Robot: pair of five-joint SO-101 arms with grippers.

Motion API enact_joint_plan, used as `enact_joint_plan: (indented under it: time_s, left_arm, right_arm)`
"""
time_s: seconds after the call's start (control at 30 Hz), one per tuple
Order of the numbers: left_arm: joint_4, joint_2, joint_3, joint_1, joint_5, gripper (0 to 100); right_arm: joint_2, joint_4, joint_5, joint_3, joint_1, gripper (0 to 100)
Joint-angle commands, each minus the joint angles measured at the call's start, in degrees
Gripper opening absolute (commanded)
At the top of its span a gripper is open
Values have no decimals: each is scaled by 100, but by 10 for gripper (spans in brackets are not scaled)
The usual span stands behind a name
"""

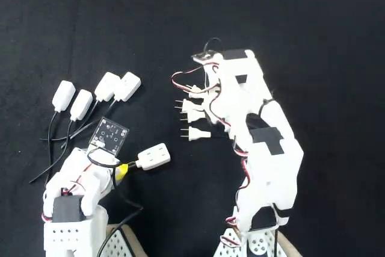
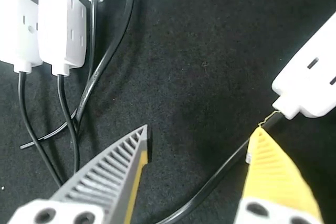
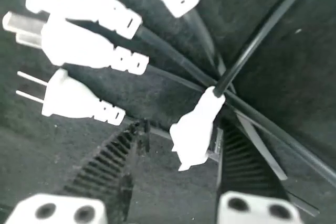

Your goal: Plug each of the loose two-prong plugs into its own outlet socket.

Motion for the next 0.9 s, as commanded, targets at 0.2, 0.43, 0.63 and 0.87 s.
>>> enact_joint_plan:
  time_s: [0.2, 0.43, 0.63, 0.87]
  left_arm:
    - [-97, -18, -22, 13, -35, 300]
    - [-88, -18, -22, 13, -35, 300]
    - [-88, -18, -22, 22, -35, 300]
    - [-88, -18, -22, 31, -35, 300]
  right_arm:
    - [-40, 105, -18, -259, -35, 70]
    - [4, 114, 26, -418, -26, 60]
    - [4, 79, 114, -409, -35, 21]
    - [13, 79, 273, -303, -62, 22]
